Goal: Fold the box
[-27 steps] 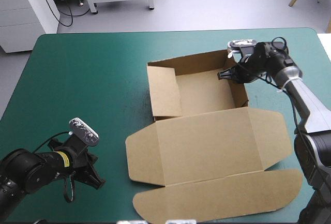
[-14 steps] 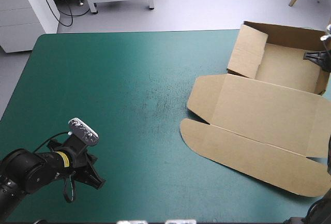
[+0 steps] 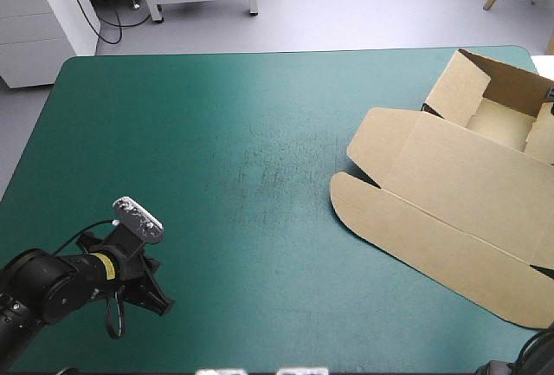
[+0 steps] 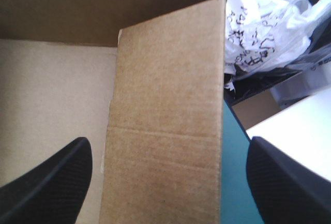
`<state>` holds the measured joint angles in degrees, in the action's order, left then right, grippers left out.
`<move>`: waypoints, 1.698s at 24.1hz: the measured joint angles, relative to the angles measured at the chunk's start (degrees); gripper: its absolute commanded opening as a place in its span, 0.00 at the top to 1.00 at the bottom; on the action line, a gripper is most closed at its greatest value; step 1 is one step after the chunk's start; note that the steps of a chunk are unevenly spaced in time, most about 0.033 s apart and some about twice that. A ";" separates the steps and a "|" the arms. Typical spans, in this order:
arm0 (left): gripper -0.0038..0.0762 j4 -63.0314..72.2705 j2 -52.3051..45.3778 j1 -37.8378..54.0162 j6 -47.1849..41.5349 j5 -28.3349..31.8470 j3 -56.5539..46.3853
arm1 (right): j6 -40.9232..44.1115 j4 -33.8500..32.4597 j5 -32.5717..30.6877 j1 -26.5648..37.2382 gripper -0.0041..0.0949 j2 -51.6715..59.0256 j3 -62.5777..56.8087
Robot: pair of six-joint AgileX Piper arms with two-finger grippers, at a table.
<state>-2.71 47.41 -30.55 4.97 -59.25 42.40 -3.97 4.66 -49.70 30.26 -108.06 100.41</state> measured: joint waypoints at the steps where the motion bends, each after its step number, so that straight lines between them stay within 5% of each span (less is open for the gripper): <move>1: 0.96 0.00 0.00 0.00 -0.12 0.00 0.00 | 0.00 0.00 -0.14 0.00 0.21 0.45 0.74; 10: 0.96 -0.03 0.00 0.00 -0.31 0.45 0.00 | -4.22 5.24 -5.25 -0.83 0.68 6.97 6.87; 14: 0.96 -0.03 0.00 0.00 -0.56 0.79 0.00 | -6.47 6.03 -7.18 -4.36 0.97 9.91 6.97; 22: 0.96 -0.03 0.00 0.00 -0.75 1.38 0.00 | -9.52 7.00 -16.99 -23.98 0.97 13.98 5.99; 26: 0.96 -0.03 -1.48 0.00 -0.87 2.17 0.00 | -9.77 7.19 -14.63 -31.58 0.97 20.21 -3.76; 41: 0.96 0.15 -24.00 0.00 -0.98 1.93 -3.99 | -11.41 6.98 -5.07 -33.23 0.98 59.42 -46.79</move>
<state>-2.56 23.42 -30.55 3.99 -57.32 38.41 -15.38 11.64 -54.77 -2.96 -48.64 53.62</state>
